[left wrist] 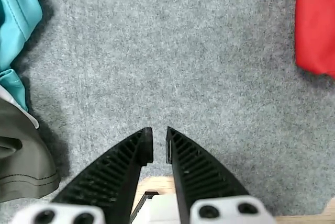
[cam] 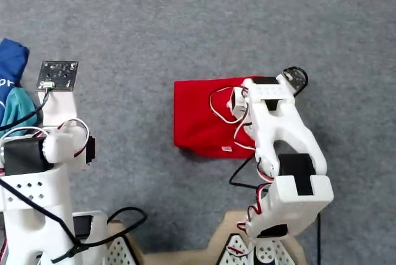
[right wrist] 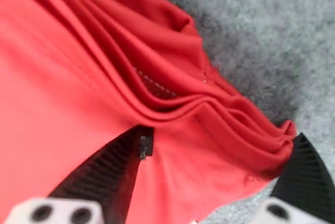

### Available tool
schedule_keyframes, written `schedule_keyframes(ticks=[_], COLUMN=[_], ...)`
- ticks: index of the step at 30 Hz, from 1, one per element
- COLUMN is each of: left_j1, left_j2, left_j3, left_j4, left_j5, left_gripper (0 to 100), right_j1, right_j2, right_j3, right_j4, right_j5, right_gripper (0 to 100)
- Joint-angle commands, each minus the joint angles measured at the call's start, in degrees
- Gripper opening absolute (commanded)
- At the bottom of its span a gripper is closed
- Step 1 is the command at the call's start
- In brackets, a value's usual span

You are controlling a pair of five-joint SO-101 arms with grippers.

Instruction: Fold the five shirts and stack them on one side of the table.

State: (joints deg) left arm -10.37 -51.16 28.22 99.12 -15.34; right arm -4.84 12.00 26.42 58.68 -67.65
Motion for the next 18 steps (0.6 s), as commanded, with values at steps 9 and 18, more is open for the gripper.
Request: schedule_keyframes(ticks=[9,18], left_j1=[-0.53,-0.79], left_j2=[-0.84,-1.01], left_j3=[-2.02,-2.02], left_j4=[0.44,0.44], left_j5=[-0.09,-0.09], left_gripper=[6,6], right_j1=[1.36,2.42], right_j2=[0.84,0.48], right_j3=[-2.68,-2.95], right_j4=[-0.62,-0.26], right_j5=[5.36,7.65], right_gripper=[7.2,0.5])
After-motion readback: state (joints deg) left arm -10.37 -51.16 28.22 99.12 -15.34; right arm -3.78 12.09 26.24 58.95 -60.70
